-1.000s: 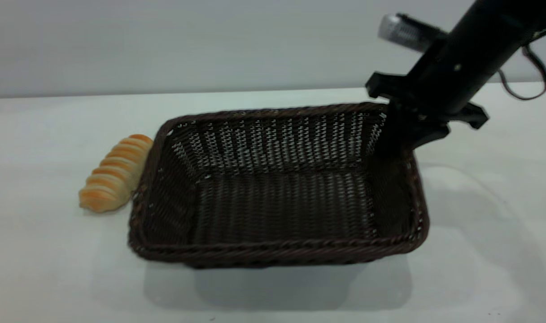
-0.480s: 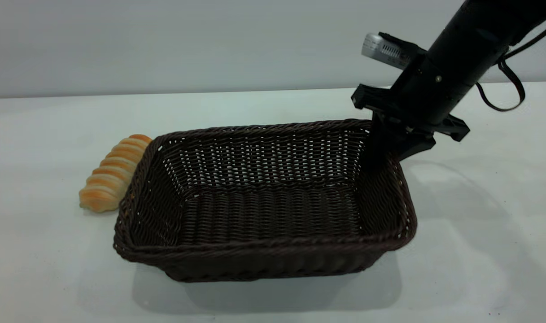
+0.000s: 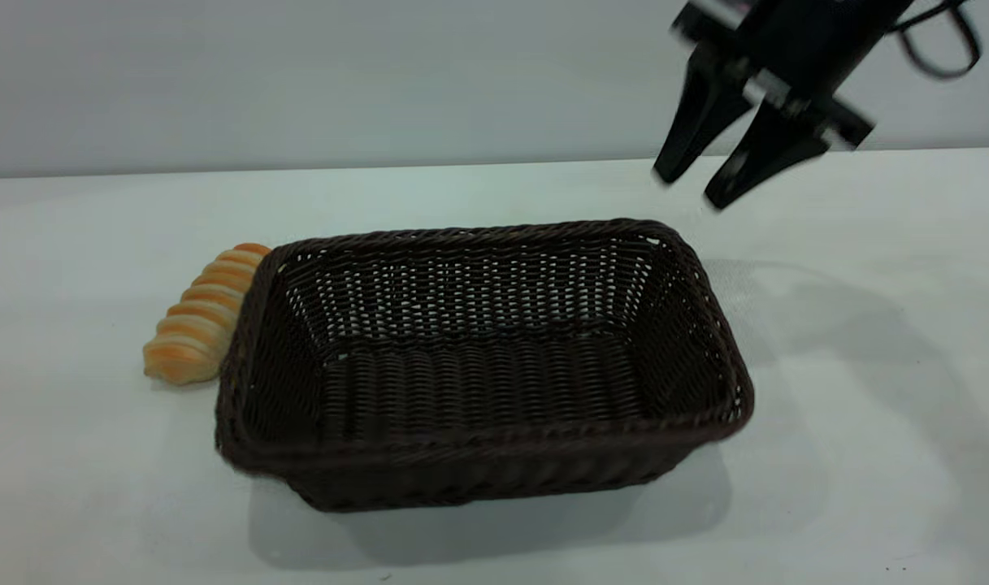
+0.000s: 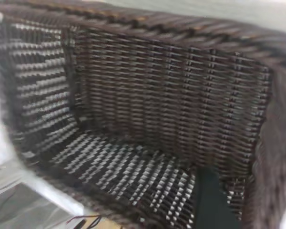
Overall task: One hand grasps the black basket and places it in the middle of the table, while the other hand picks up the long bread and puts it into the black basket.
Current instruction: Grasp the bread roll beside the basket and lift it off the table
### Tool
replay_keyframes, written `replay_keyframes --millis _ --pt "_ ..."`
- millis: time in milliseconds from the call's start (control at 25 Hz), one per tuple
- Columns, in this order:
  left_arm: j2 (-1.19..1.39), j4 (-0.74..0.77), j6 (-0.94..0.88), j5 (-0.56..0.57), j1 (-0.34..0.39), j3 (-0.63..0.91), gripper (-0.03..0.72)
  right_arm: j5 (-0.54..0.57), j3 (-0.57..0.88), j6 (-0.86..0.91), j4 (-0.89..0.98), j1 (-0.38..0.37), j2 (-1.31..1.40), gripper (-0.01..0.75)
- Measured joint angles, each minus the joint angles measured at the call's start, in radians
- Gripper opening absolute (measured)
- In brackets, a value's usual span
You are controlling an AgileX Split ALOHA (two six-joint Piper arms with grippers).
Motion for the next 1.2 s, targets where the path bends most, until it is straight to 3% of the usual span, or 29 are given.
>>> replay_keyframes --millis 160,320,640,960,1200 --pt "0.000 0.000 0.000 0.000 0.000 0.000 0.542 0.049 -0.115 0.019 -0.049 -0.055 -0.003 0.444" --pt "0.005 -0.002 0.000 -0.001 0.000 0.000 0.542 0.057 -0.177 0.052 -0.219 -0.072 -0.062 0.444" --pt "0.219 -0.004 0.030 0.001 0.000 -0.120 0.542 0.080 -0.183 0.121 -0.464 -0.072 -0.323 0.444" --pt "0.655 -0.095 0.184 0.012 0.000 -0.300 0.542 0.094 0.090 0.137 -0.483 -0.041 -0.657 0.444" --pt "0.992 -0.219 0.345 -0.083 0.000 -0.416 0.526 0.096 0.287 0.137 -0.483 0.035 -0.847 0.444"
